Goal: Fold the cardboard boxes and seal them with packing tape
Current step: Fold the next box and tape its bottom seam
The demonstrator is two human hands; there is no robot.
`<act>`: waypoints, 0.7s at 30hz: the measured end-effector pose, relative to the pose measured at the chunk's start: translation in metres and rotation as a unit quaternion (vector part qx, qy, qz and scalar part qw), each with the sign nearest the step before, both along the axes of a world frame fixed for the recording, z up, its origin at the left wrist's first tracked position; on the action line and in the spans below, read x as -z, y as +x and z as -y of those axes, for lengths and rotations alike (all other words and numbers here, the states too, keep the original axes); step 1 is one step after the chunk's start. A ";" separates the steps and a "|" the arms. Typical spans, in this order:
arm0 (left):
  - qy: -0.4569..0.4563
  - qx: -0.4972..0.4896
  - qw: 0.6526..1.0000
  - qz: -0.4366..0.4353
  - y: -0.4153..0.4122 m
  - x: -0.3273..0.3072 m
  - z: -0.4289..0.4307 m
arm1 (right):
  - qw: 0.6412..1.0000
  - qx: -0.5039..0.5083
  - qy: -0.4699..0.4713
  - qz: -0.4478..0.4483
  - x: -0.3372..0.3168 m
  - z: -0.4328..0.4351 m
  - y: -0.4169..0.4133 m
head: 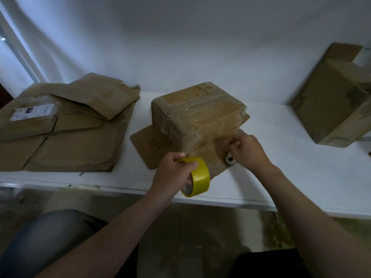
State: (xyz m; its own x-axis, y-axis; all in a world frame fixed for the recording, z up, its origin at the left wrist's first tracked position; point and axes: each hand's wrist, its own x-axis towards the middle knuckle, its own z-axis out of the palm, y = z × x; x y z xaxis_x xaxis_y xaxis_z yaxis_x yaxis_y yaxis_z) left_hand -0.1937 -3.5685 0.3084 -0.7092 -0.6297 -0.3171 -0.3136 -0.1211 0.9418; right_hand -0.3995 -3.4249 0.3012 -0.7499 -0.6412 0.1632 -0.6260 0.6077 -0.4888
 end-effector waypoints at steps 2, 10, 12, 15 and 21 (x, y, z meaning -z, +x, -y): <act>-0.031 0.003 0.999 0.010 0.010 -0.003 0.010 | 0.995 -0.017 -0.083 -0.054 -0.016 0.014 0.004; -0.121 -0.032 0.992 0.029 0.017 -0.026 0.063 | 0.969 -0.216 -0.032 -0.118 -0.035 0.076 0.000; -0.126 -0.045 0.991 0.028 0.006 -0.033 0.075 | 0.966 -0.234 -0.015 -0.109 -0.032 0.085 -0.003; -0.126 -0.057 0.990 0.019 -0.011 -0.042 0.088 | 0.958 -0.256 -0.039 -0.120 -0.021 0.089 -0.011; -0.100 -0.078 0.992 -0.001 -0.021 -0.032 0.110 | 0.935 -0.270 -0.129 -0.189 0.002 0.091 -0.020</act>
State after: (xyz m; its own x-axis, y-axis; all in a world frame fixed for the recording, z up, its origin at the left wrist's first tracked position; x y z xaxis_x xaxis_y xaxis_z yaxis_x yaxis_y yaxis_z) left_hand -0.2151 -3.6789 0.3405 -0.5989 -0.7817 -0.1740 -0.3045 0.0213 0.9523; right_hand -0.4197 -3.5159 0.2991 -0.1864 -0.8124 0.5526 -0.9652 0.0463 -0.2575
